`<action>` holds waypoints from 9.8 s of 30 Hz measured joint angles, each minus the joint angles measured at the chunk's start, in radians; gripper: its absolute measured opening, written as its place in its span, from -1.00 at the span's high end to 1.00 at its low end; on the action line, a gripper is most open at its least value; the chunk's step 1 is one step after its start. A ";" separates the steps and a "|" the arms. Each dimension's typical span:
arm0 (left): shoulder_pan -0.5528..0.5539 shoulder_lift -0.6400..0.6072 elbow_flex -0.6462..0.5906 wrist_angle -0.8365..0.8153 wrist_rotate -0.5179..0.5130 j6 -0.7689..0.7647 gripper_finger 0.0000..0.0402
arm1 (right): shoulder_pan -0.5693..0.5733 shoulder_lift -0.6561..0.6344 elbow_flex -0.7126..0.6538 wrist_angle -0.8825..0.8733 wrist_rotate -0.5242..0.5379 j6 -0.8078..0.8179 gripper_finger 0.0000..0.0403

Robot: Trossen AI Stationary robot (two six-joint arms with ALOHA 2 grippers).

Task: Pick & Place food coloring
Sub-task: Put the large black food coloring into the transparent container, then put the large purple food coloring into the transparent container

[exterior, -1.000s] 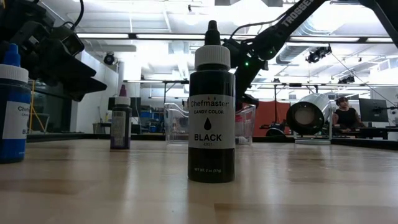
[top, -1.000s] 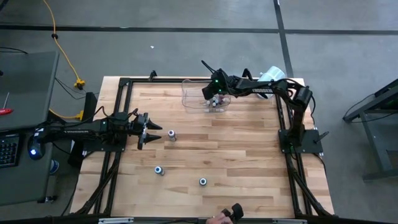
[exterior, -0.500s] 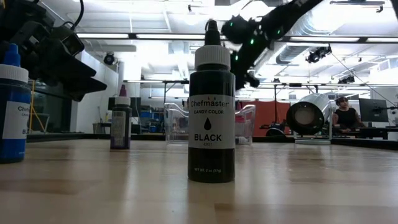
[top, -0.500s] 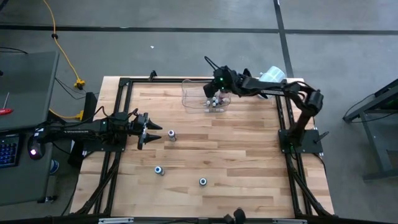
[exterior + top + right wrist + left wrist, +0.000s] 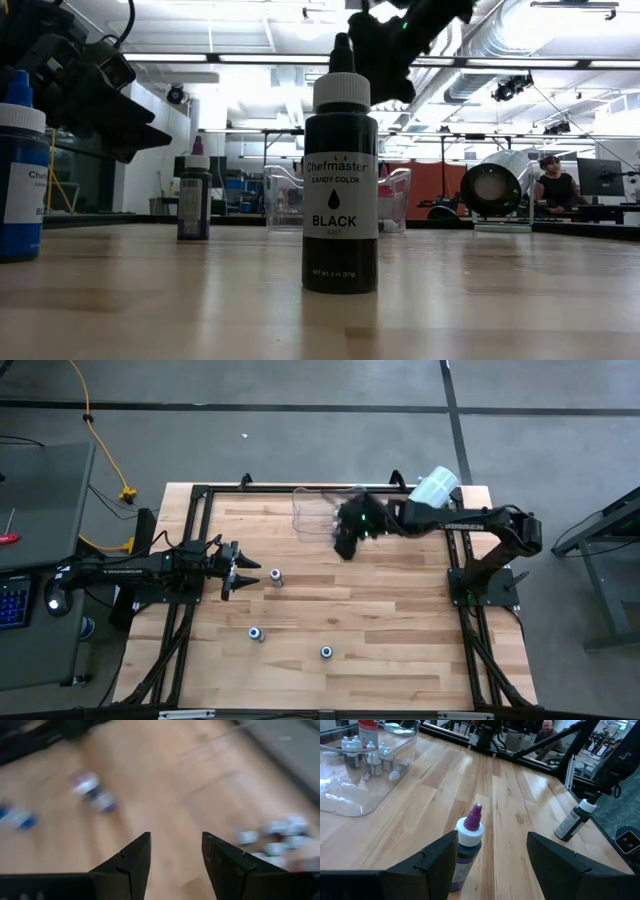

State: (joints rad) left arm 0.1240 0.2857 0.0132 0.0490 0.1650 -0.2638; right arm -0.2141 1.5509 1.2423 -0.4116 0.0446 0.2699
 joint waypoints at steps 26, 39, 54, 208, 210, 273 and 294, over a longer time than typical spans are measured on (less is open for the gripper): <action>0.000 0.000 0.000 0.000 0.000 0.000 -0.17 | 0.434 0.175 -0.030 0.132 0.104 0.254 0.18; 0.000 0.000 0.000 0.000 0.000 0.000 -0.17 | 0.495 0.334 0.200 0.131 0.248 0.170 0.18; 0.000 0.000 0.000 0.000 0.000 0.000 -0.17 | 0.696 0.347 0.178 0.152 0.349 0.176 0.18; 0.000 0.000 0.000 0.000 -0.001 0.000 -0.17 | 0.325 0.162 0.428 -0.036 0.630 -0.124 0.44; 0.000 0.000 0.000 0.000 -0.001 0.000 -0.17 | 0.271 0.175 0.424 -0.017 0.654 -0.089 0.44; 0.000 0.000 0.000 0.000 0.000 0.000 -0.17 | -0.081 0.712 0.619 -0.085 0.708 0.606 0.44; 0.000 0.000 0.000 0.000 0.000 0.000 -0.17 | -0.094 0.763 0.666 -0.097 0.653 0.588 0.02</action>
State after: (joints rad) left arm 0.1242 0.2859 0.0132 0.0490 0.1649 -0.2638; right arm -0.3077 2.3135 1.9087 -0.5088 0.6971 0.8575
